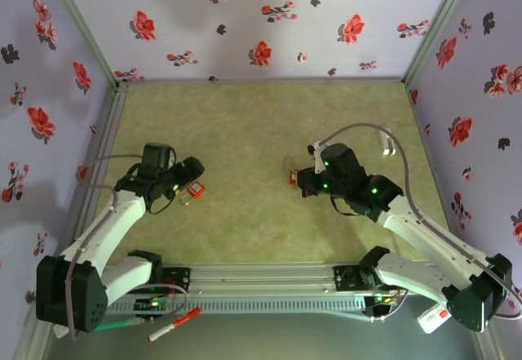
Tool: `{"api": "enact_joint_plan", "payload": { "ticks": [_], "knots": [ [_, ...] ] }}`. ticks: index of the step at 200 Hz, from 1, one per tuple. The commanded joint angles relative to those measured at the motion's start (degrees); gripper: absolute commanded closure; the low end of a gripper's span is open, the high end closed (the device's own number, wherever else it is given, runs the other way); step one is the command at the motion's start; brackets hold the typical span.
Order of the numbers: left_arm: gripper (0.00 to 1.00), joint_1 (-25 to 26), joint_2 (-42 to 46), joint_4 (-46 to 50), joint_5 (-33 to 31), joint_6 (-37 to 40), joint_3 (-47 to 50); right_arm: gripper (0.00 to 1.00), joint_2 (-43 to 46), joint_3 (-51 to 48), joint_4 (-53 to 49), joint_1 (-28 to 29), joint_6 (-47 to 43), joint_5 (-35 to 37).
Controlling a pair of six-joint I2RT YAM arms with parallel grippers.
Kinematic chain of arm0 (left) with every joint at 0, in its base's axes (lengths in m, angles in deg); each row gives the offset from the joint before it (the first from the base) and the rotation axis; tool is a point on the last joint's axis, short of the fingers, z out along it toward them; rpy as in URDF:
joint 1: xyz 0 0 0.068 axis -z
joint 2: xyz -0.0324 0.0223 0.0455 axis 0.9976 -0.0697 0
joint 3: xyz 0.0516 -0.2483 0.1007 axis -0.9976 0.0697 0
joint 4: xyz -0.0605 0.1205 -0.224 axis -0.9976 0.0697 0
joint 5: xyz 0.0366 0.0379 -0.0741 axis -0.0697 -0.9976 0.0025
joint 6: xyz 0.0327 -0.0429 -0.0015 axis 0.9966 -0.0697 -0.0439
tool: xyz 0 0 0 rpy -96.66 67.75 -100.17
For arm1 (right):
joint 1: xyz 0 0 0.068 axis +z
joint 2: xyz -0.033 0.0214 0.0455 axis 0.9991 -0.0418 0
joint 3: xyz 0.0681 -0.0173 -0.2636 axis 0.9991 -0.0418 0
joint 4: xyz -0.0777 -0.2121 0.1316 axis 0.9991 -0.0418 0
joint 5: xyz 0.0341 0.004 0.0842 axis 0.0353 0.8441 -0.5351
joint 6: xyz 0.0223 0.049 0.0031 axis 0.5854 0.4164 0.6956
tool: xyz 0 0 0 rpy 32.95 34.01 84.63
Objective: Unlock with the key
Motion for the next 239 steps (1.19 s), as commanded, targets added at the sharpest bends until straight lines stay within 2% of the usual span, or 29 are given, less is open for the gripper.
{"api": "enact_joint_plan", "payload": {
  "ticks": [1,28,38,52,75,96,158,239],
  "knots": [
    [0.14,0.32,-3.30,8.69,1.15,21.49,-4.94,1.00,-0.40,0.28,-0.78,-0.54,-0.95,1.17],
    [0.15,0.89,-8.69,17.14,0.76,38.22,-10.97,1.00,-0.71,0.54,-0.62,-0.62,-1.07,1.09],
    [0.15,0.71,-9.92,17.23,-0.07,40.27,-11.91,1.00,-0.68,0.45,-0.31,-0.63,-1.12,0.93],
    [0.17,1.69,-10.87,15.67,1.41,48.66,-12.38,1.00,-0.76,0.41,0.08,-0.63,-0.96,0.82],
    [0.17,2.56,-11.62,13.74,1.68,56.58,-12.55,1.00,-1.10,0.70,-0.44,-0.72,-1.04,0.64],
    [0.17,2.53,-13.85,14.69,-0.36,64.89,-11.72,1.00,-0.99,0.74,-0.88,-0.80,-1.23,0.91],
    [0.18,2.39,-23.20,8.98,-1.59,67.48,-8.48,1.00,-1.82,0.91,-0.43,-0.98,-1.37,0.29],
    [0.25,0.83,-30.42,8.93,-5.79,66.56,-8.85,1.00,0.28,-0.87,-0.14,-1.58,-1.75,-0.06]
  ]
}}
